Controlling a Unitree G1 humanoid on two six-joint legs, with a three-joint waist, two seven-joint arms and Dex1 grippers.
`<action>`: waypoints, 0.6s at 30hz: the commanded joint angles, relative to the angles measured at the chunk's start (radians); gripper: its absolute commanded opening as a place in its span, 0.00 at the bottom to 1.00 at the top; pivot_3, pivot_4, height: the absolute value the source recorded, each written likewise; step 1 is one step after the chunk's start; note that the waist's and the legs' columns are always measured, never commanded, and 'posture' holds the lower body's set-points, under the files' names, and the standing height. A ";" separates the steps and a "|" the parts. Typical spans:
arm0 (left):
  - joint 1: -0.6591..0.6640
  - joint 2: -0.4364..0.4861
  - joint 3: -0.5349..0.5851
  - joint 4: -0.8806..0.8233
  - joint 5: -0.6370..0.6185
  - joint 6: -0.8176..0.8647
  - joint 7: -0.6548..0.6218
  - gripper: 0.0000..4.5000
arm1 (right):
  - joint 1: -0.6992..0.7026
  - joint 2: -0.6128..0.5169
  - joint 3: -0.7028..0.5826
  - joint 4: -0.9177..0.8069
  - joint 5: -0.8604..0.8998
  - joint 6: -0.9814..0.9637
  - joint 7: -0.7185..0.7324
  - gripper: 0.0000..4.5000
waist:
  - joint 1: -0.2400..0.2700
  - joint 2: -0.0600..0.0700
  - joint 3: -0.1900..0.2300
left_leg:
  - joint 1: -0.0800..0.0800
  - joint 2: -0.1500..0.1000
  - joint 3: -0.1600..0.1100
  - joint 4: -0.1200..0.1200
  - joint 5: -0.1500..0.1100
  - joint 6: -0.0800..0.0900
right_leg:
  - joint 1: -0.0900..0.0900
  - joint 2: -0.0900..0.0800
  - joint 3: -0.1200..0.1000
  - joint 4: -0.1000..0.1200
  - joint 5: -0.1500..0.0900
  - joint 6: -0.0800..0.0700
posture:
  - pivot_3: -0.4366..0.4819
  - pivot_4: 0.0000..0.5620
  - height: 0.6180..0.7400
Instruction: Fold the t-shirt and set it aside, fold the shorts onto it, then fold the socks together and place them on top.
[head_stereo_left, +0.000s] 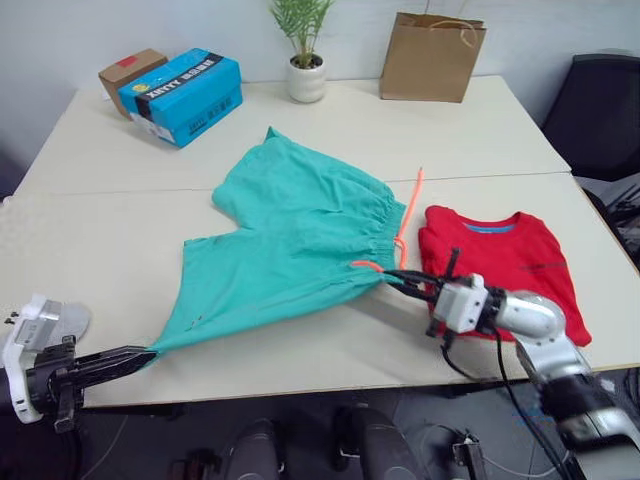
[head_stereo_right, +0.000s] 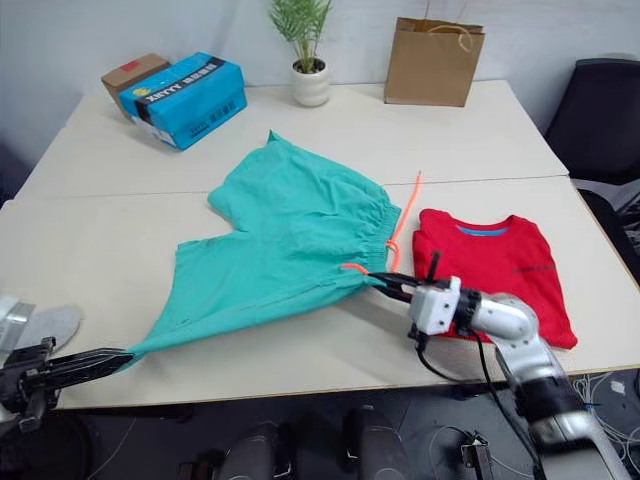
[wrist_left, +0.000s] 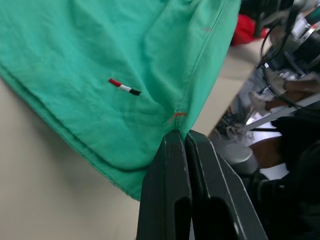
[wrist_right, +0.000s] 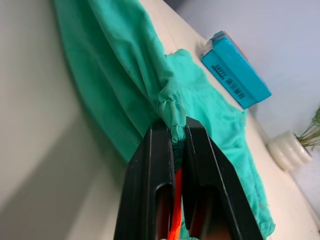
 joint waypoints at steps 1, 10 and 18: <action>0.078 0.071 0.113 -0.038 -0.058 0.098 -0.095 0.00 | 0.087 -0.046 -0.063 -0.119 0.031 0.035 -0.012 0.00 | 0.000 -0.001 -0.001 | 0.000 0.000 0.000 -0.001 0.000 0.000 | 0.000 0.000 0.000 0.000 0.000 0.000 | 0.48 0.27 1.00; 0.128 0.127 0.098 -0.048 0.012 0.061 -0.184 0.00 | 0.351 -0.224 -0.074 -0.454 0.458 0.436 0.238 0.00 | 0.001 0.001 -0.003 | 0.003 0.002 0.001 -0.006 -0.004 0.005 | 0.002 0.003 0.000 -0.008 0.000 0.000 | 0.48 0.27 1.00; -0.443 0.223 -0.181 0.056 0.005 -0.054 -0.095 0.00 | 0.173 -0.193 -0.175 -0.464 0.538 0.712 0.185 0.00 | 0.014 -0.001 -0.005 | 0.004 0.002 -0.003 -0.005 -0.008 0.002 | 0.009 0.002 -0.004 -0.014 0.001 -0.001 | 0.48 0.27 1.00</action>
